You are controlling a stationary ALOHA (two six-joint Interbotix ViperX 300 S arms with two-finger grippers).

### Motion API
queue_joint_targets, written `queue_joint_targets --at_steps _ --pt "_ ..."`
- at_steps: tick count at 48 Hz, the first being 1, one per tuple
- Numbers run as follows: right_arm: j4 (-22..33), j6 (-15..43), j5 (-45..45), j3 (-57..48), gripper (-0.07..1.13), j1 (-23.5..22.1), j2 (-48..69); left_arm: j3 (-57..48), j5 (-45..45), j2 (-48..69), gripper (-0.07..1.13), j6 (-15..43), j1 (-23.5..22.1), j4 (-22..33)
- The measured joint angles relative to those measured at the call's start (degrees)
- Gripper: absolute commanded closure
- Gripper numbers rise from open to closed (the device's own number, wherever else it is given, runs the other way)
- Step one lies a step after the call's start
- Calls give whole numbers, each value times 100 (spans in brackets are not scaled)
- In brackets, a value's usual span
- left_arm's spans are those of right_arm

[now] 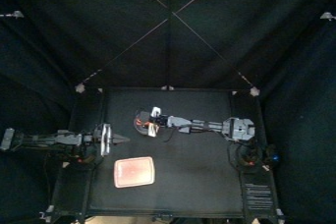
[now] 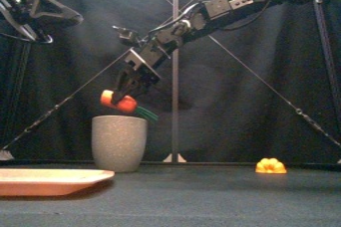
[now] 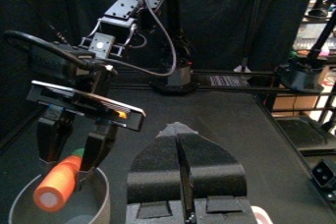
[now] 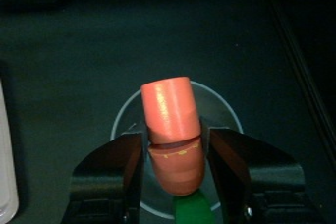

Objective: Pick the carrot then place it in the grey bowl
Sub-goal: Drop carrot in the grey bowl and return to neutral

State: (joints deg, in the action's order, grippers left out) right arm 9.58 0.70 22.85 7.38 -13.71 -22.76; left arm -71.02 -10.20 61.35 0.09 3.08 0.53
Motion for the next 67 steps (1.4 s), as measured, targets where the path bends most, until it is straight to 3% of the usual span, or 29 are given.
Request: queue_joint_targets --at_steps 8,22,32,42,52,67 --pt "44 9 62 0 12 0 9 0 0 0 107 0 0 0" --pt "202 62 -88 0 12 -167 360 0 0 0 107 0 0 0" --pt "211 26 -202 -369 12 -413 1257 0 9 0 107 0 0 0" --pt "132 114 -888 -1661 12 -404 2698 0 9 0 107 0 9 9" --pt "-193 123 -1960 -3393 12 -44 4113 0 0 0 107 -9 132 0" --pt "-800 114 -2127 -5071 12 642 6021 79 0 62 107 0 246 -9"
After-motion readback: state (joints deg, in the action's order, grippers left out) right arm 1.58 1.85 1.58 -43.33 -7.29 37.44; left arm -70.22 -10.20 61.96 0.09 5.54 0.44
